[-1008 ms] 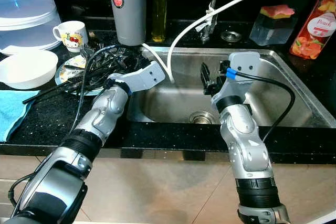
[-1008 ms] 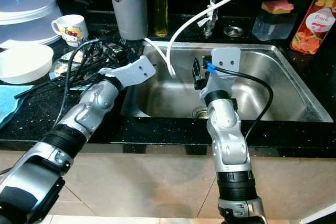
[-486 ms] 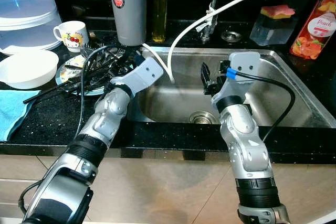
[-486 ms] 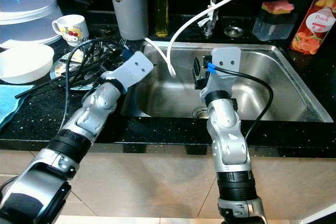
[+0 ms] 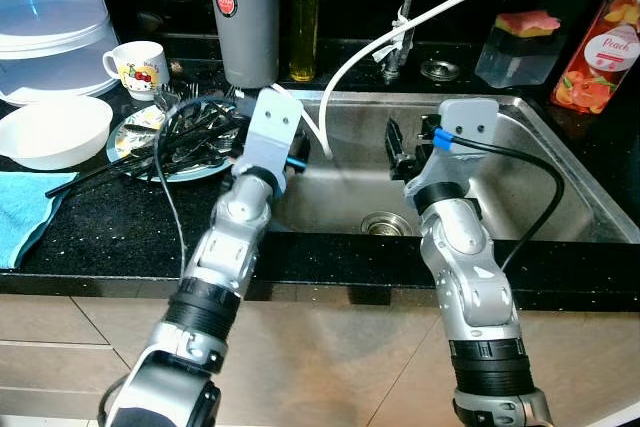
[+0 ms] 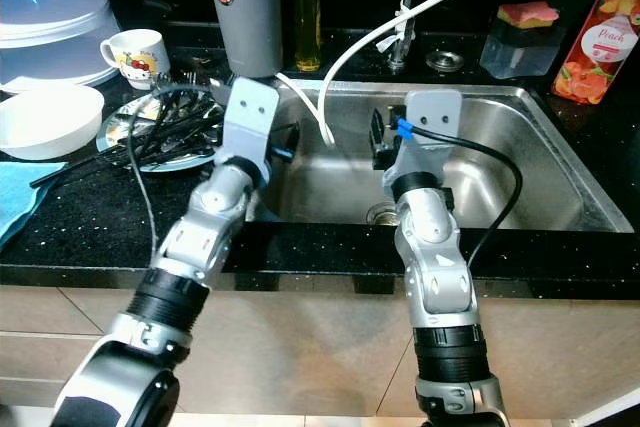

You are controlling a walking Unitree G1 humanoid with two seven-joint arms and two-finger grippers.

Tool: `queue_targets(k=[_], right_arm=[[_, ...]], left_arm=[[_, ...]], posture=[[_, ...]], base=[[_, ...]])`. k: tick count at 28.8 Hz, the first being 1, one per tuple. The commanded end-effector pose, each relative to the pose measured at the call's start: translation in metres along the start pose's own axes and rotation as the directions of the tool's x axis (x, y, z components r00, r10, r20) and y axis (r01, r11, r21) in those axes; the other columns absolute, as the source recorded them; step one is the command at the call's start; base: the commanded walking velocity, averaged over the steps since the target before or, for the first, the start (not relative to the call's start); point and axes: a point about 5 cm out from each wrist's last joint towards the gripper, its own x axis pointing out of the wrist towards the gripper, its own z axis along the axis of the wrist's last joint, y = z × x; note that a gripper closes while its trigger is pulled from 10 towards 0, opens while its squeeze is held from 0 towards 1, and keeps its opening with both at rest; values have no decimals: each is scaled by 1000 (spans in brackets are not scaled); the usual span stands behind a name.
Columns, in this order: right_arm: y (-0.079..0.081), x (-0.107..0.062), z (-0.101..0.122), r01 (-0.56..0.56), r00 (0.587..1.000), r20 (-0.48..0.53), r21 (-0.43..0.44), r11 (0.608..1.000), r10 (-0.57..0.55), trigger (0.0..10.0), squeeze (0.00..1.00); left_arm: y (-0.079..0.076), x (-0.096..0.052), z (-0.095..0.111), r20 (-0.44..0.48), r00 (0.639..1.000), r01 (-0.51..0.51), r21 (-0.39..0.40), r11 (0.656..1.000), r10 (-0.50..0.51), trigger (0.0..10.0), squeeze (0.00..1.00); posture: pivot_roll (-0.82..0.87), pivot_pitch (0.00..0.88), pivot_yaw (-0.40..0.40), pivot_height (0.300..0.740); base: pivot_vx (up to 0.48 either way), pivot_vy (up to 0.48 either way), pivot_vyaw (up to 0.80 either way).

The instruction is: Kitchen organization

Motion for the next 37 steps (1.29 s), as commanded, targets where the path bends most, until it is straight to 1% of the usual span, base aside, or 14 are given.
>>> queue_targets(k=[1,10,23,24,25,26,27,28,29,30,32,33,34,37], right_arm=[[-1,-1,-1,4,1000,3,4,1000,-4,10000,0],[0,-1,0,0,1000,2,5,1000,0,10000,0],[0,-1,1,-5,1000,7,1,1000,5,10000,0],[1,0,1,-7,1000,8,0,1000,7,10000,0],[1,0,2,-8,1000,9,0,1000,8,10000,0],[1,0,2,-9,1000,9,0,1000,9,10000,0],[1,0,2,-9,1000,10,0,1000,9,10000,0],[1,0,2,-10,1000,10,0,1000,10,10000,0],[1,0,2,-10,1000,10,0,1000,10,10000,0],[1,0,2,-10,1000,10,0,1000,10,10000,0],[1,0,2,-11,1000,10,0,1000,11,10000,0],[1,0,2,-11,1000,10,0,1000,11,10000,0],[1,0,2,-11,1000,10,-1,1000,11,10000,0],[1,-1,2,-10,1000,10,0,1000,10,10000,0]], left_arm=[[0,-1,-6,-48,998,-35,-36,999,33,10000,0],[22,14,-4,-73,989,-135,-52,990,131,10000,0],[34,21,-10,-126,975,-196,-82,977,185,9804,0],[34,21,-10,-126,974,-203,-89,975,191,7843,0],[34,21,-10,-125,973,-204,-90,975,193,7843,0],[35,21,-10,-127,972,-210,-100,973,197,6000,0],[35,21,-11,-129,971,-214,-107,971,200,6000,0],[36,21,-11,-129,971,-215,-109,970,201,3216,0],[36,21,-11,-128,971,-216,-108,970,202,3216,0],[37,21,-11,-126,970,-222,-103,970,209,1608,0],[37,21,-11,-125,969,-226,-99,969,213,1608,0],[38,21,-11,-121,968,-231,-96,968,219,314,0],[38,21,-11,-117,968,-233,-94,968,222,0,0],[39,21,-10,-115,967,-240,-94,966,229,0,0]], posture=[[86,23,25,740],[78,23,22,740],[71,12,20,740],[71,12,20,740],[71,12,20,740],[71,12,20,740],[71,12,20,740],[71,6,19,740],[71,6,19,740],[71,6,19,740],[71,4,19,740],[71,4,19,740],[71,4,19,740],[69,8,19,740]], base=[[0,0,0],[0,0,0],[0,0,0],[0,0,0],[0,0,0],[0,0,0],[0,0,0],[0,0,0],[0,0,0],[0,0,0],[0,0,0],[0,0,0],[0,0,0],[0,0,0]])
